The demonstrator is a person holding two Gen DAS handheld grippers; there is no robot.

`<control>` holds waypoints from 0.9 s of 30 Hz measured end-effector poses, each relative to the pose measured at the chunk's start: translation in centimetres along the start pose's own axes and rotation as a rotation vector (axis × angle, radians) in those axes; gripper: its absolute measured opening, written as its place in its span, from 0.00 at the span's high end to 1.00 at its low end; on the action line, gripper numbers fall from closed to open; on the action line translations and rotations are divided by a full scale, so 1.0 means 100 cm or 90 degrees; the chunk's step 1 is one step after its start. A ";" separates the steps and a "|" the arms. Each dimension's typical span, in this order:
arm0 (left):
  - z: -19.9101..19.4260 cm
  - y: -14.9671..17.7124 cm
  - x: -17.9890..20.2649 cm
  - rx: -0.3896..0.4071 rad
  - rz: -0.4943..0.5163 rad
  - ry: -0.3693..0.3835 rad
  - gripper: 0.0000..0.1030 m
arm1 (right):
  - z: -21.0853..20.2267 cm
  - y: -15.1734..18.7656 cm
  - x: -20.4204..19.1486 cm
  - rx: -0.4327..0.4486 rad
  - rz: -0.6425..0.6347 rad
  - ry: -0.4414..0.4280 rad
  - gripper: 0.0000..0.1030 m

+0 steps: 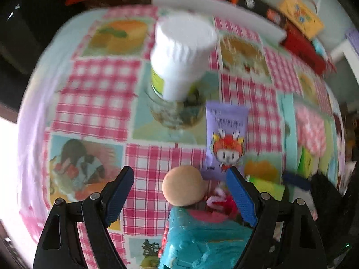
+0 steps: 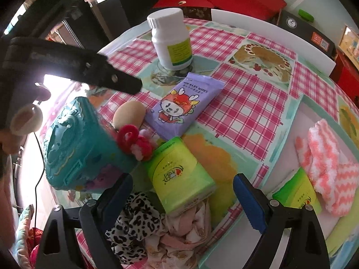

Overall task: Organize soft objects
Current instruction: 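Move both open tools over the pile of items beside the tray, then grasp the beige round sponge with the left tool while the right tool grasps the white-green wipes pack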

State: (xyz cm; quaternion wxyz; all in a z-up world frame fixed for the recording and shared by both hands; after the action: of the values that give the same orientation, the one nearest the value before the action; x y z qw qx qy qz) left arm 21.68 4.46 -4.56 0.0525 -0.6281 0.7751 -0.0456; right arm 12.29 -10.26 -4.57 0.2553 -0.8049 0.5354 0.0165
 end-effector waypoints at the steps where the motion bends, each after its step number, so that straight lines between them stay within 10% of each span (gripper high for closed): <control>1: 0.004 -0.002 0.000 -0.017 0.006 -0.003 0.18 | 0.000 0.000 0.000 -0.001 -0.001 0.000 0.10; 13: 0.044 -0.022 0.009 -0.159 0.079 -0.013 0.21 | 0.006 -0.001 0.006 -0.013 0.008 -0.012 0.29; 27: 0.047 -0.025 0.039 -0.164 0.125 -0.026 0.52 | 0.003 -0.003 0.009 0.002 0.023 -0.018 0.35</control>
State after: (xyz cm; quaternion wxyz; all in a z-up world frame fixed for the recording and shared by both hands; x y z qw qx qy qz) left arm 23.92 0.13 -8.96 -0.0085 -0.5517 0.8308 0.0728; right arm 12.95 -10.80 -4.95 0.2640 -0.7944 0.5461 0.0317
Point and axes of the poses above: each gripper's, at about its wrist camera, not at the fingertips, and z roughly the way its jaws point, x to its right, y to its underside, the point moved 1 cm from there along z, roughly the way its jaws point, and after that the axes turned 9 degrees about -y, right-handed, at the moved point
